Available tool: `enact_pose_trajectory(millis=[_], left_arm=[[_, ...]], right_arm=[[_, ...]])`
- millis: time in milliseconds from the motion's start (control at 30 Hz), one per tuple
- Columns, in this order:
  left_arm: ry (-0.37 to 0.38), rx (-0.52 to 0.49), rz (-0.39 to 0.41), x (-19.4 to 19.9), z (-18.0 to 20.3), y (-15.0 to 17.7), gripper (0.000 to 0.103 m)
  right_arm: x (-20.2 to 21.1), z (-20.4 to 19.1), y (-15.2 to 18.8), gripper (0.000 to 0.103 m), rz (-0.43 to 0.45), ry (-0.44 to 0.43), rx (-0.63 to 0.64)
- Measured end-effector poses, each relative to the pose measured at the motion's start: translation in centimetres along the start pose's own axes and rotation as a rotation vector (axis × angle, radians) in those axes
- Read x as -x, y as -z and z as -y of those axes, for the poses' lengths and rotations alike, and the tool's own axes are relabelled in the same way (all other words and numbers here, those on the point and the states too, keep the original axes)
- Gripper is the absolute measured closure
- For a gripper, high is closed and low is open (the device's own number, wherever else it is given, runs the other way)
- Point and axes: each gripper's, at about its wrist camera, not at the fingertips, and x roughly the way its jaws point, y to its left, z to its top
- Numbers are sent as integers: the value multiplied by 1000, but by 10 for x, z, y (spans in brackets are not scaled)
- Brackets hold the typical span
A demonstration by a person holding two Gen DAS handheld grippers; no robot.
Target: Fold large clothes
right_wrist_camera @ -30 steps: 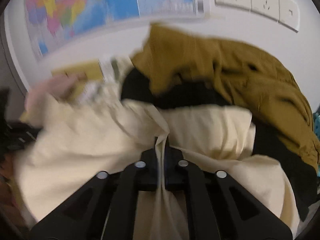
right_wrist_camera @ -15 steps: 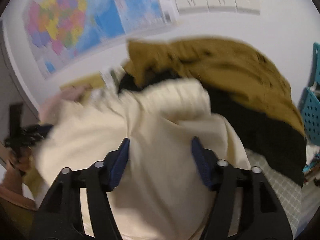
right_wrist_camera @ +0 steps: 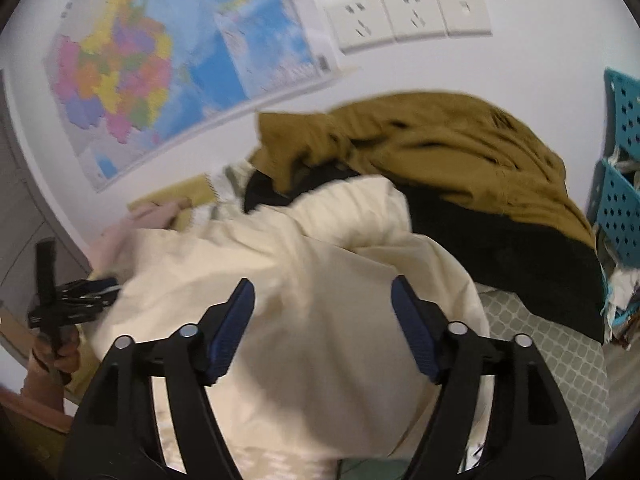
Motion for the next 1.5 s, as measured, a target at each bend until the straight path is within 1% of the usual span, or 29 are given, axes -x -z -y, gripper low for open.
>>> enact_pose_trajectory(millis=[33,67,100,200,233,300,367,400,467,567,633,733,800,867,900,1000,1067,1167,1200,1267,1367,1500], left_arm=[[-2,5,2,2,1,1,27],[-2,10,5,3,1,2,24],[3,16,8,6,2,3,22],[2,23,18,13,6,4,22],[0,24,19,15,7,5,22],[-5,19,22,18,9,7,21],[-15,13,21,19,10,9,21],[-15,13,20,19,10,10,20],[-15,21,17,18,8,12,20],[-22,28,16,19,7,15,18],[-32,25,19,22,6,17,17],[-22,16,33,32,3,25,17],[33,10,52,45,-1,33,17],[33,3,64,55,-4,41,17],[45,8,67,60,-7,45,17],[166,47,70,73,-21,57,17],[269,54,81,85,-27,69,17],[348,57,79,94,-33,85,16],[405,64,60,95,-34,92,16],[457,67,27,94,-31,103,16],[474,84,-34,82,-24,115,16],[485,179,-126,53,-22,123,16]], right_arm=[[2,-5,1,29,2,-10,8],[2,-10,2,24,-5,-34,13],[0,-15,4,22,-15,-61,10],[-11,-30,8,22,-39,-96,32],[-18,-36,12,22,-51,-86,52],[-38,-41,18,23,-102,-67,66],[-54,-39,24,28,-132,-11,85],[-62,-39,27,28,-145,4,99],[-67,-37,28,26,-148,0,81],[-61,-39,25,26,-149,-2,65],[-53,-36,23,25,-144,-30,24],[-32,-31,20,23,-117,-47,-11],[-15,-24,21,20,-100,-91,-61],[-3,-16,24,19,-96,-120,-110],[2,-10,27,19,-103,-134,-143],[14,6,39,18,-122,-198,-242],[20,13,47,17,-142,-210,-280],[28,21,63,14,-173,-234,-335],[29,23,67,13,-178,-232,-347],[29,29,76,12,-199,-217,-382],[27,37,83,11,-201,-221,-434],[20,44,82,10,-193,-198,-472]])
